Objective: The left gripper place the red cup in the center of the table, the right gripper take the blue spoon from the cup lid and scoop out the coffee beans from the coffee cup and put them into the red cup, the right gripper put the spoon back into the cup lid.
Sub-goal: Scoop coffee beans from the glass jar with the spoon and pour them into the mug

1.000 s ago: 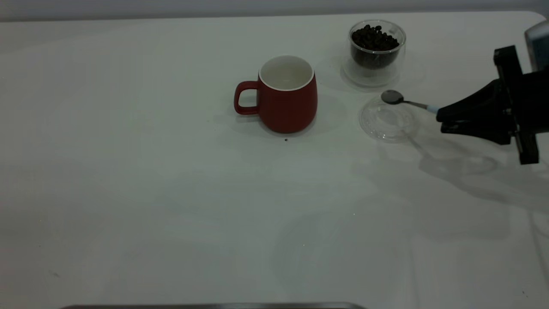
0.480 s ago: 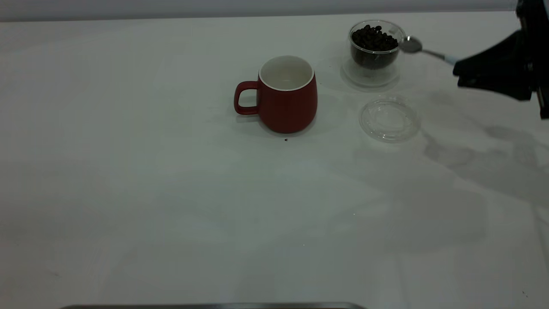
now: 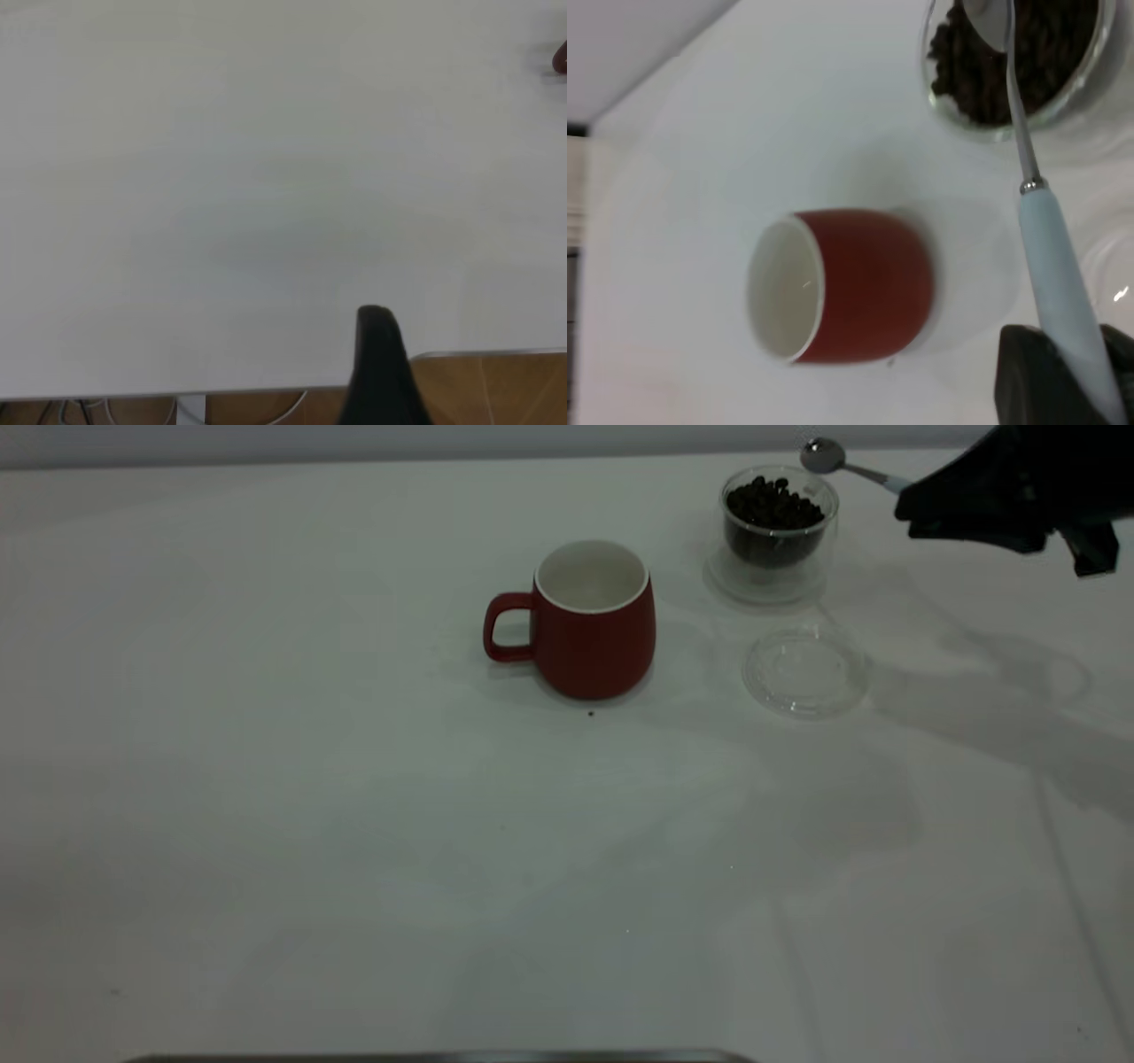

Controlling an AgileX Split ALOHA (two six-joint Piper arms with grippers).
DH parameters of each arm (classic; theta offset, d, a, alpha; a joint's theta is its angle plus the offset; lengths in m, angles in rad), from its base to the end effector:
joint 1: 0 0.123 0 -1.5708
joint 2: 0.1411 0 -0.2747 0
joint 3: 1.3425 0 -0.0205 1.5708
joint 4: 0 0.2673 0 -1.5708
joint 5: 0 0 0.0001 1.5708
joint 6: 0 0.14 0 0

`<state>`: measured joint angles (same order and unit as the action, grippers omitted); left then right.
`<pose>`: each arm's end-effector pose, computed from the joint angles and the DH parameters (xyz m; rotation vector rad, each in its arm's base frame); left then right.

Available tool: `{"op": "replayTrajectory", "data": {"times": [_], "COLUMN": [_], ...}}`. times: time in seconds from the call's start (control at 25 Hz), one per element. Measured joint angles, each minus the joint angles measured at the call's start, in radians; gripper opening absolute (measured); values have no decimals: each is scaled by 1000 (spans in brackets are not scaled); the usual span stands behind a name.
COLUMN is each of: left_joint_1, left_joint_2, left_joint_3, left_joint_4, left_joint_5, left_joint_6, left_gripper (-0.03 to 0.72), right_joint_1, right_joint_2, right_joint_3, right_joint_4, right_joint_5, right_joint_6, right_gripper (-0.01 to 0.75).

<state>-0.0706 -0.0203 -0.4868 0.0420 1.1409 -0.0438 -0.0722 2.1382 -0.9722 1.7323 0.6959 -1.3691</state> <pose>0.0570 0.0013 0.2500 0.0242 2.1165 -0.0173 0.3919 0.0605 0.0179 0.3134 2.4598 1.0001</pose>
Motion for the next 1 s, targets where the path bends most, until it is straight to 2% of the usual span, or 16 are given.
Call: {"op": "replayTrajectory", "data": {"times": [0.32,1.0], "left_joint_1": [0,0], "left_joint_2": [0,0], "left_joint_3": [0,0], "left_joint_4": [0,0], "left_joint_5": [0,0], "left_joint_6": [0,4], "left_gripper": [587,587], "right_joint_1": [60,124], "right_joint_2": [0,26], "right_joint_3": [-88,-119], "right_joint_4": [-128,-212], "right_joint_5": [-166,-271], "right_joint_6": [89,148], "right_gripper": [113,113]}}
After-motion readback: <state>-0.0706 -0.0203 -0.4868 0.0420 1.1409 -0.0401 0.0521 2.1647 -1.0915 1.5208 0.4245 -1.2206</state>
